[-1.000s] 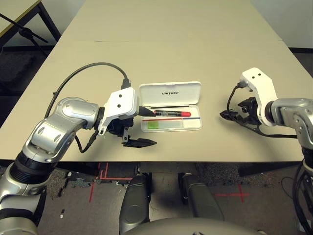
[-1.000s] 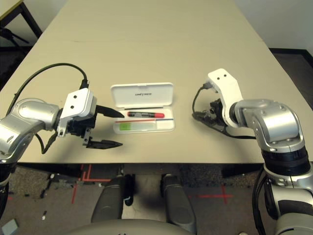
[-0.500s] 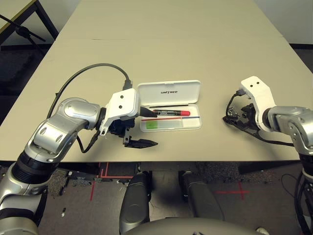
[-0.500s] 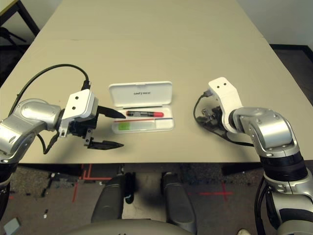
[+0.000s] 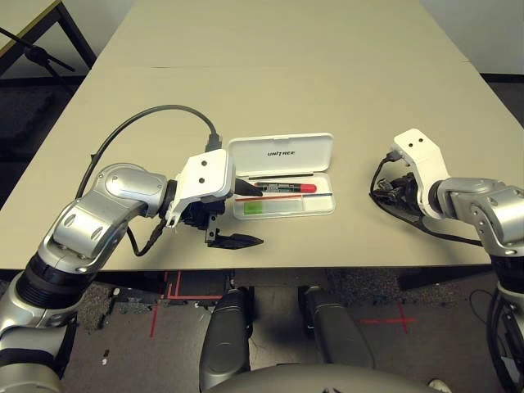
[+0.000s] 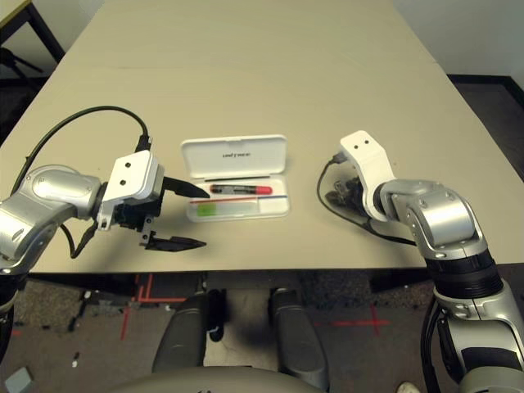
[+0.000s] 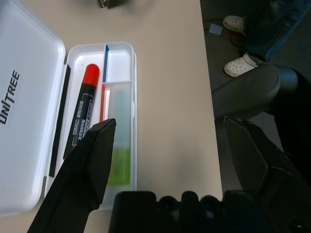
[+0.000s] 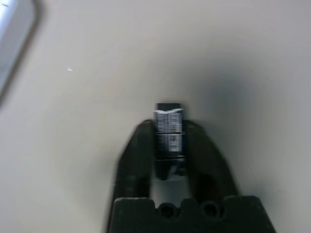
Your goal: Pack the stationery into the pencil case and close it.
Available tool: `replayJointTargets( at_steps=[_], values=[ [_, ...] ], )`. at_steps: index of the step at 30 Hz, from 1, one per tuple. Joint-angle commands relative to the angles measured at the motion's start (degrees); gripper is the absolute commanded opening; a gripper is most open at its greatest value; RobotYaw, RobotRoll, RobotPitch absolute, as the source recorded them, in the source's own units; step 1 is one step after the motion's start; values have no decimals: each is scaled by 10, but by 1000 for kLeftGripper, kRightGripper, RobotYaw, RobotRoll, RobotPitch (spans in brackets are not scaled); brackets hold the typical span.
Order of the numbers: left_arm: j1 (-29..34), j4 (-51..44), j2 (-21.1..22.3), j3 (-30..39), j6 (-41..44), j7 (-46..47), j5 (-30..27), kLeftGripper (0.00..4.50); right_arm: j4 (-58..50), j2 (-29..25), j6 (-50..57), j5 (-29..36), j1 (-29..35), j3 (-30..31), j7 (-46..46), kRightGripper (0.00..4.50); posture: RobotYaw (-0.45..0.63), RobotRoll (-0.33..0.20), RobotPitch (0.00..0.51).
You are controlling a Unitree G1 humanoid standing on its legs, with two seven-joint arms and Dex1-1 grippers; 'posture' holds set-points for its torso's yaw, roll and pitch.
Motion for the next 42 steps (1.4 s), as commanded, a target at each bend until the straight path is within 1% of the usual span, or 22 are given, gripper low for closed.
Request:
replayJointTargets(
  at_steps=[1,7,11,14,16,20,24,28,34,42],
  values=[
    [4,-4,4,-7,2,0,1,4500,13,-43,-29,-1,-6,26,42,327,21,0,195],
    [3,-3,4,-8,2,-2,1,4500,38,-112,-118,-9,-24,53,130,327,18,0,196],
    [0,3,3,-12,0,-3,3,4500,97,-146,-338,-26,-25,68,269,327,15,0,193],
    [-3,6,2,-13,-2,-2,4,4500,154,-154,-447,-30,-39,78,374,327,21,0,189],
    [-4,6,1,-13,-2,-1,5,4500,189,-147,-490,-34,-53,78,409,327,21,0,189],
    [2,2,2,-10,1,7,6,4500,240,-112,-581,-35,-88,85,486,327,44,0,180],
    [6,-3,5,-8,4,13,6,4500,266,-76,-625,-49,-117,95,517,327,58,0,176],
    [8,-6,8,-8,5,16,7,4500,277,-44,-636,-62,-147,107,538,327,69,0,173],
    [12,-12,13,-6,9,20,5,4500,281,-5,-647,-74,-170,122,554,327,83,0,171],
    [16,-19,15,-5,14,25,4,4500,294,34,-656,-89,-169,138,558,327,95,0,169]
  ],
)
